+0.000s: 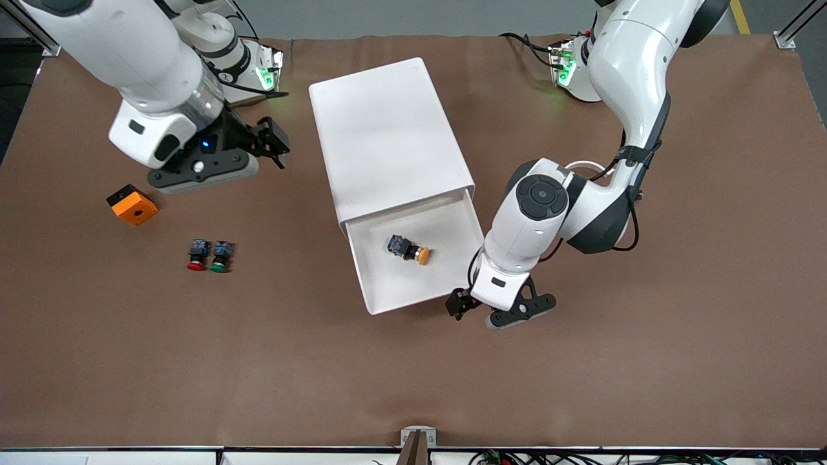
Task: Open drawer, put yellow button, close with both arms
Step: 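Withdraw the right gripper while the left gripper moves to the drawer front, then push the drawer into the cabinet with the left gripper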
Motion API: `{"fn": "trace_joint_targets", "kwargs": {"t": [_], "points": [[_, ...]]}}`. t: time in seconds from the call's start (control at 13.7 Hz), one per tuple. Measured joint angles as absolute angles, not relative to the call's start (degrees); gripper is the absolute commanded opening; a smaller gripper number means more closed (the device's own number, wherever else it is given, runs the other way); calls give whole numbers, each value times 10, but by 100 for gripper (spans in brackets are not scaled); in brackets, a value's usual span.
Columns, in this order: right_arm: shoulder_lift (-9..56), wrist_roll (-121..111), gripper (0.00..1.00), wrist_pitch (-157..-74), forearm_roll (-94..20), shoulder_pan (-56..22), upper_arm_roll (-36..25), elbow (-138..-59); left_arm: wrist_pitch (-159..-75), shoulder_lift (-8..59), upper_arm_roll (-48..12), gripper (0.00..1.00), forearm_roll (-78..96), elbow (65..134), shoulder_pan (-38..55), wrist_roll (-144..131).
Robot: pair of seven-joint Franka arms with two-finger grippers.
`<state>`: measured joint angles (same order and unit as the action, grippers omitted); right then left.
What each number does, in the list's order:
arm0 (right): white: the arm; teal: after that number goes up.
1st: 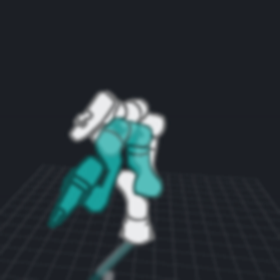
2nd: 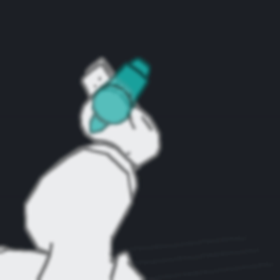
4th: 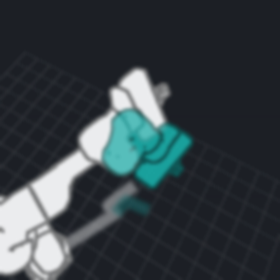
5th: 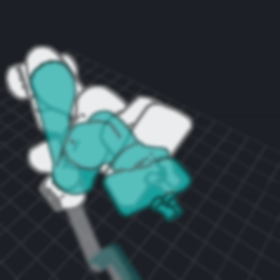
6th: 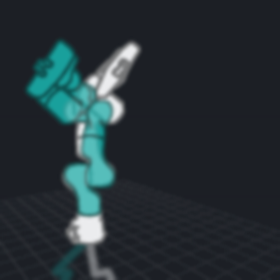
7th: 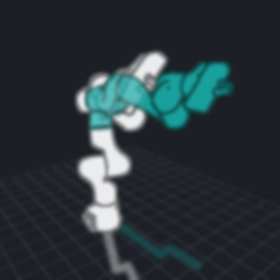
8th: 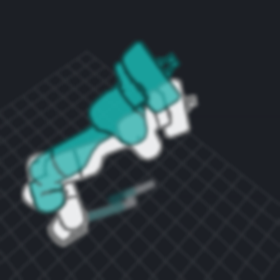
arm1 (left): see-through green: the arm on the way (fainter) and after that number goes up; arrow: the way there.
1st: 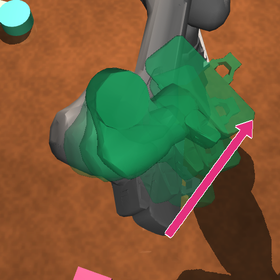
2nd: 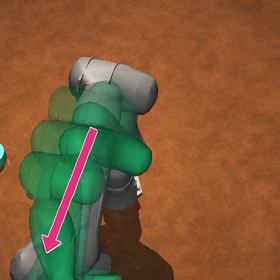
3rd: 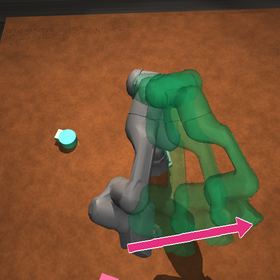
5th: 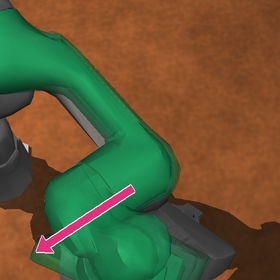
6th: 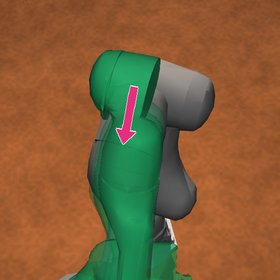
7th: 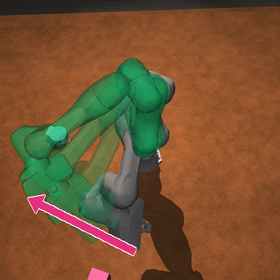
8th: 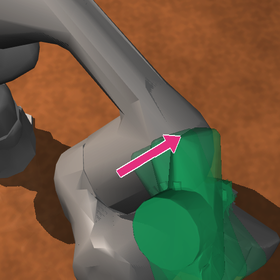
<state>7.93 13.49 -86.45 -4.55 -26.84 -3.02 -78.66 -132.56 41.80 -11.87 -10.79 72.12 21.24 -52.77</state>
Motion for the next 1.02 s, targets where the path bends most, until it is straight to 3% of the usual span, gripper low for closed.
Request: {"fn": "trace_joint_targets", "kwargs": {"t": [0.29, 0.73, 1.02], "points": [[-21, 113, 100, -901, -43, -224, -31, -922, -1339, 429, -116, 100, -111, 721, 223, -496], [-40, -22, 100, -891, -43, -79, -35, -943, -1352, 443, -115, 100, -112, 720, 233, -458], [-41, -38, 100, -879, -43, -33, -35, -937, -1353, 446, -115, 100, -112, 720, 244, -458]]}}
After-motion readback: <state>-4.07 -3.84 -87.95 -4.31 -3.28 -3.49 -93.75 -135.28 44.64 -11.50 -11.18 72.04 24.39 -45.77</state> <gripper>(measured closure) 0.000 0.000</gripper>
